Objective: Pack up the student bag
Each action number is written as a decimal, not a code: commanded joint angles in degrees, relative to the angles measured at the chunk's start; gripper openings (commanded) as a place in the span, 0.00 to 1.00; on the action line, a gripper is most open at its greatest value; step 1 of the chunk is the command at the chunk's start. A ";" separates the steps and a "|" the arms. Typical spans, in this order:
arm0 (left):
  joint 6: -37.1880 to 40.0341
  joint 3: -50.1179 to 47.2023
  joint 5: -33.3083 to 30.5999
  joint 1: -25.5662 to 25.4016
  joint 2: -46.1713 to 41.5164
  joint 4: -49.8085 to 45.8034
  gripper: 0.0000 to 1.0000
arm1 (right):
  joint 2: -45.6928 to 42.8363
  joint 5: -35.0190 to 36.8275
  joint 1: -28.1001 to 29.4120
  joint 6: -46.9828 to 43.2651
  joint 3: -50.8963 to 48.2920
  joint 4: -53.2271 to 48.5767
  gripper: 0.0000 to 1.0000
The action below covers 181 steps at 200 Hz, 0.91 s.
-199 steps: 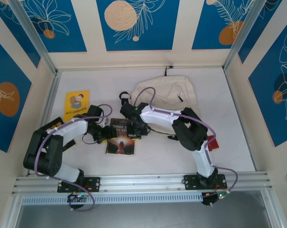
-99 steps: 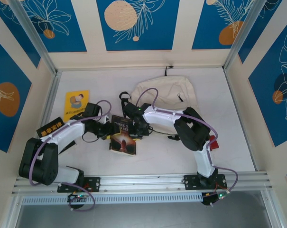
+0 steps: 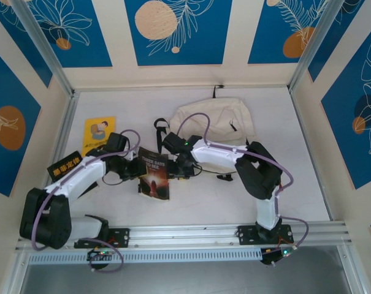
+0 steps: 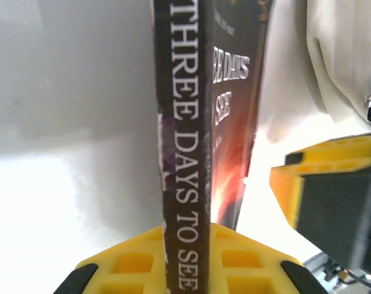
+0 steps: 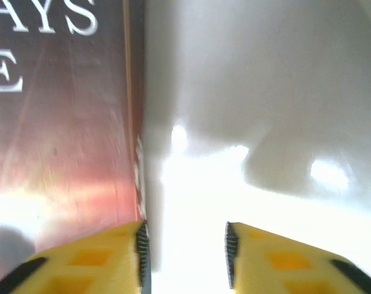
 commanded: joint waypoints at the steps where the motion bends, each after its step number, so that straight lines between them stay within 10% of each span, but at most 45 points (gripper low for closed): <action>1: 1.61 4.62 -8.93 -0.30 -4.26 -8.40 0.00 | -8.17 1.05 -0.13 -2.36 -0.93 1.85 0.48; 53: -1.03 10.75 -13.52 -0.37 -13.41 -8.24 0.00 | -21.97 3.00 -2.82 -0.53 -8.02 10.47 0.69; 102: -14.83 12.24 -10.22 -0.81 -16.24 8.16 0.00 | -33.34 -9.44 -9.34 10.85 -20.85 29.38 0.88; 181: -38.72 7.22 -16.44 -2.07 -15.86 35.68 0.00 | -36.33 -21.15 -15.60 32.88 -30.71 57.07 0.89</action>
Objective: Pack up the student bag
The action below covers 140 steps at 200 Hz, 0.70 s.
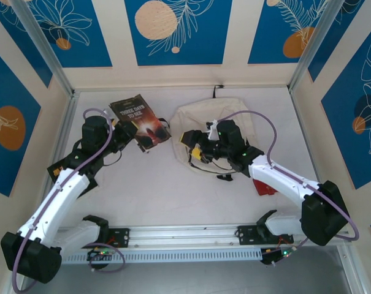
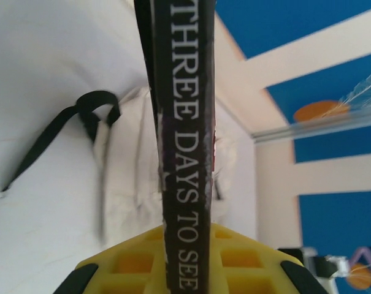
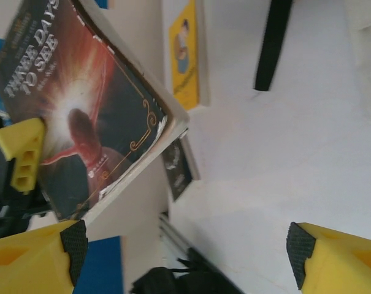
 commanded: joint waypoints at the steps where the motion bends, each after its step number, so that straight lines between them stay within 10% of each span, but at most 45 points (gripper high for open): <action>1: -9.58 -0.67 -2.78 -1.29 -0.68 13.21 0.00 | -0.42 -5.46 -0.04 9.06 -0.49 12.25 0.89; 140: -12.23 -0.41 -6.30 -5.00 1.01 23.11 0.03 | 17.50 -7.53 3.47 30.68 9.50 40.67 0.80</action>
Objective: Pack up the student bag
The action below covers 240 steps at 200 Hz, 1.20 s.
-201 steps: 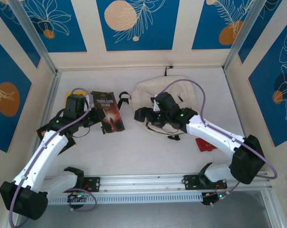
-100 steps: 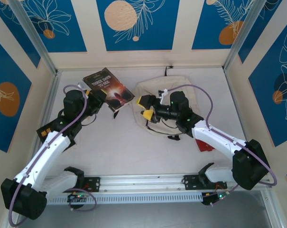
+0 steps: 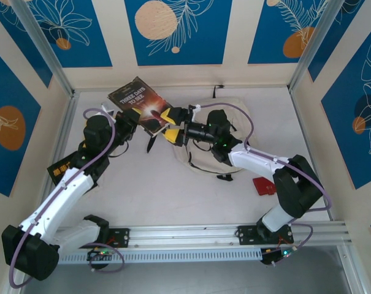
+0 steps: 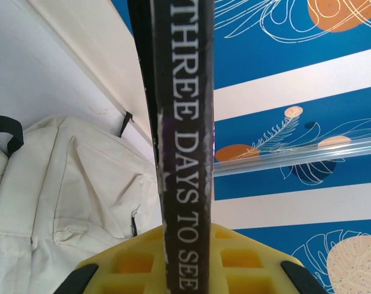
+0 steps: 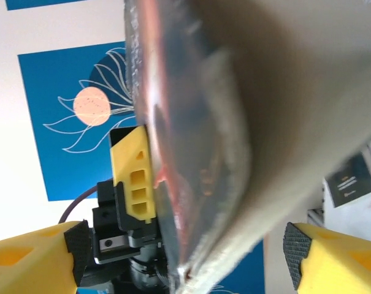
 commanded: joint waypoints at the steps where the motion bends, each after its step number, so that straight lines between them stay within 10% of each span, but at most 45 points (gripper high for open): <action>1: 0.08 1.25 -1.29 -0.87 -0.31 6.25 0.02 | 0.66 -0.33 0.71 2.65 1.06 4.32 0.79; 133: -2.27 -2.45 -2.39 -2.35 -0.21 6.19 0.06 | 3.89 3.93 0.55 3.13 -0.29 8.54 0.29; 207: 8.94 0.65 -2.71 -2.52 -0.60 -15.06 0.80 | -7.69 5.32 -4.82 -16.82 -2.59 -17.03 0.04; 240: 17.10 2.31 -0.90 -3.26 3.35 -24.26 0.88 | -14.91 8.16 -9.75 -33.57 -0.27 -38.10 0.03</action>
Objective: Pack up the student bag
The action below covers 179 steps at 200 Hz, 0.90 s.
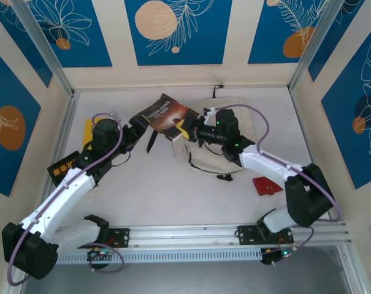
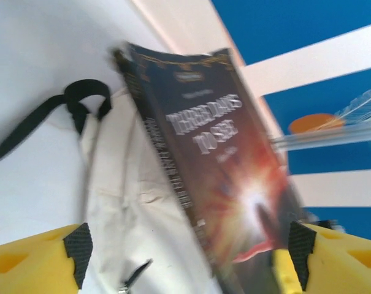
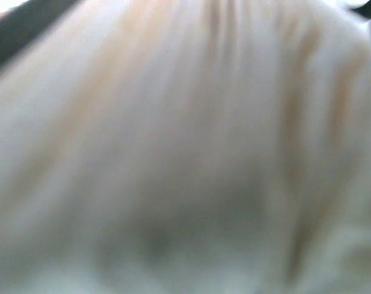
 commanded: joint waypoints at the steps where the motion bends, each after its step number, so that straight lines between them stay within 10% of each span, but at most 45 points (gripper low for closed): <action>1: 8.61 2.59 0.96 -1.31 2.51 -9.60 0.88 | -6.88 3.18 -3.07 -16.73 3.04 -15.92 0.03; 121: 26.73 36.54 -6.83 -26.11 40.09 -25.95 0.80 | -26.66 8.07 -30.50 -34.90 4.93 -56.68 0.03; 179: 33.17 64.63 -9.46 -25.25 66.65 -33.38 0.72 | -26.79 4.88 -36.22 -35.79 3.59 -57.63 0.03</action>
